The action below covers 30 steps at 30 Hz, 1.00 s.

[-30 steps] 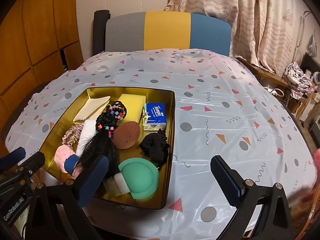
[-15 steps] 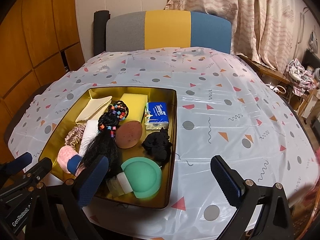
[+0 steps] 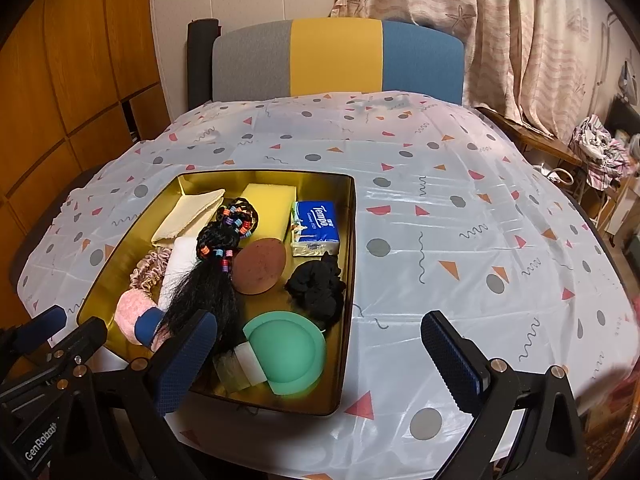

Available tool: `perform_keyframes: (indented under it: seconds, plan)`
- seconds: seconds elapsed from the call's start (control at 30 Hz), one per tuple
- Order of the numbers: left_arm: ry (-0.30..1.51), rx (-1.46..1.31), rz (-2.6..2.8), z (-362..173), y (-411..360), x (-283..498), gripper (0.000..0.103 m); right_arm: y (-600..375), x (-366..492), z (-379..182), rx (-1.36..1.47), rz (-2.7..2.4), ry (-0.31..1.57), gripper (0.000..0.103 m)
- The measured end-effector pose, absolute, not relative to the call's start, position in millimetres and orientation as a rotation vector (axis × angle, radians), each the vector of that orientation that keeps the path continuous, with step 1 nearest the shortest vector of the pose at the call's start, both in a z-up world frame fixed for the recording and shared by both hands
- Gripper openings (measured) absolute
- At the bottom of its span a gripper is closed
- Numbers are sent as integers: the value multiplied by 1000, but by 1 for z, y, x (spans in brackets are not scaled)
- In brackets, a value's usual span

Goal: Organize soft objects

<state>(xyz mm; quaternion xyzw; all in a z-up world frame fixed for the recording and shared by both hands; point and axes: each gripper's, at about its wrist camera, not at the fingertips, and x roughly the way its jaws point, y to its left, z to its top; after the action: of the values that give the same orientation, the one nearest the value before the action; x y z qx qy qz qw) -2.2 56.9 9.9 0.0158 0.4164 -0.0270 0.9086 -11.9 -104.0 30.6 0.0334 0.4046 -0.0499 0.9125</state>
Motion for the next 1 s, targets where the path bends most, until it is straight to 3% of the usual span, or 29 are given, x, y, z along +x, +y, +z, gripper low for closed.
perform_keyframes:
  seconds: [1.0]
  plan:
    - [832,58,-39,8,58,-2,54,-106,-10,25,81,-96,858,103]
